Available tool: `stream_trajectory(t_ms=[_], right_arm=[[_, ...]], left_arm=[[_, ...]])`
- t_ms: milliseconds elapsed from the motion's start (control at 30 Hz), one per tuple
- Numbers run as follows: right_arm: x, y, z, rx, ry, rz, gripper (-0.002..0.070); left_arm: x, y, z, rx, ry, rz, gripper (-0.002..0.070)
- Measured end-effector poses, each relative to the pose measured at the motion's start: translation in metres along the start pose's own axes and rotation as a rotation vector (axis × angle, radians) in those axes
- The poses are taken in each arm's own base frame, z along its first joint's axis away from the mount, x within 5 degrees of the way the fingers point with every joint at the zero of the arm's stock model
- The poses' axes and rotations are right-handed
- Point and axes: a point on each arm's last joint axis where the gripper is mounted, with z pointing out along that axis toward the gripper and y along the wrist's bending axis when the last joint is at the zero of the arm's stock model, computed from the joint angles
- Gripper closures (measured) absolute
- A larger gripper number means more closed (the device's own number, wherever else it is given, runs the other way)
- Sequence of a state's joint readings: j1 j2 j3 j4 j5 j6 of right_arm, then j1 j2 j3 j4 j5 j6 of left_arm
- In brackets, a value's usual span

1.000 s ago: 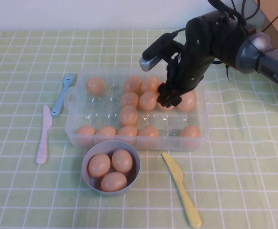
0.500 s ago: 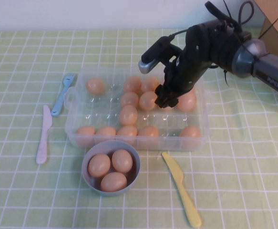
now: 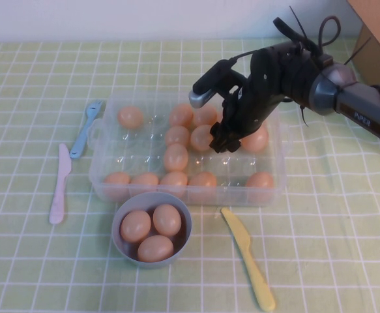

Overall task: Take an egg out of the egg box
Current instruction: Pick up the egg from the plastic box, then place the egg in the bowl

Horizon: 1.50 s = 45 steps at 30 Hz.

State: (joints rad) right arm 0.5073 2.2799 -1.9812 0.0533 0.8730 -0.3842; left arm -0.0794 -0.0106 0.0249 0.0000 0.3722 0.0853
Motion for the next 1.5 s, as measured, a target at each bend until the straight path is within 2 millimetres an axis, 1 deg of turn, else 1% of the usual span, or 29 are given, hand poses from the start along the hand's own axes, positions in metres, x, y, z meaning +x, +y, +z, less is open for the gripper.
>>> stream_trajectory(t_ms=[233,433,533,700,867,933,1033,1067,1133,1200,1300,1400,1500], right_arm=[[-0.003,-0.001,-0.001,0.009,-0.024,-0.002,0.0217],[0.001,0.0,0.009,0.002,-0.005,0.0,0.0217],[0.0,0.0,0.008,0.002,-0.008,0.001,0.022],[0.0,0.0,0.008,0.0,-0.007,-0.001,0.0254],[0.001,0.0,0.008,-0.003,0.001,-0.001,0.0254],[0.001,0.001,0.005,-0.008,0.012,-0.001,0.0255],[0.0,0.001,-0.012,-0.013,0.021,-0.003,0.0255],[-0.002,0.001,-0.021,-0.016,0.014,0.0,0.0255],[-0.006,0.002,-0.042,-0.023,-0.007,0.007,0.0256],[-0.009,0.003,-0.067,-0.033,-0.025,0.016,0.0256],[-0.008,0.006,-0.099,-0.048,-0.01,0.061,0.0256],[-0.007,0.02,-0.122,-0.078,0.033,0.082,0.0256],[-0.009,0.039,-0.131,-0.114,0.052,0.061,0.0256]], left_arm=[[0.0,0.0,0.0,0.0,0.0,0.0,0.0678],[0.0,0.0,0.0,0.0,0.0,0.0,0.0678],[0.0,0.0,0.0,0.0,0.0,0.0,0.0678],[0.0,0.0,0.0,0.0,0.0,0.0,0.0678],[0.0,0.0,0.0,0.0,0.0,0.0,0.0678],[0.0,0.0,0.0,0.0,0.0,0.0,0.0678],[0.0,0.0,0.0,0.0,0.0,0.0,0.0678],[0.0,0.0,0.0,0.0,0.0,0.0,0.0678],[0.0,0.0,0.0,0.0,0.0,0.0,0.0678],[0.0,0.0,0.0,0.0,0.0,0.0,0.0678],[0.0,0.0,0.0,0.0,0.0,0.0,0.0678],[0.0,0.0,0.0,0.0,0.0,0.0,0.0678],[0.0,0.0,0.0,0.0,0.0,0.0,0.0678]])
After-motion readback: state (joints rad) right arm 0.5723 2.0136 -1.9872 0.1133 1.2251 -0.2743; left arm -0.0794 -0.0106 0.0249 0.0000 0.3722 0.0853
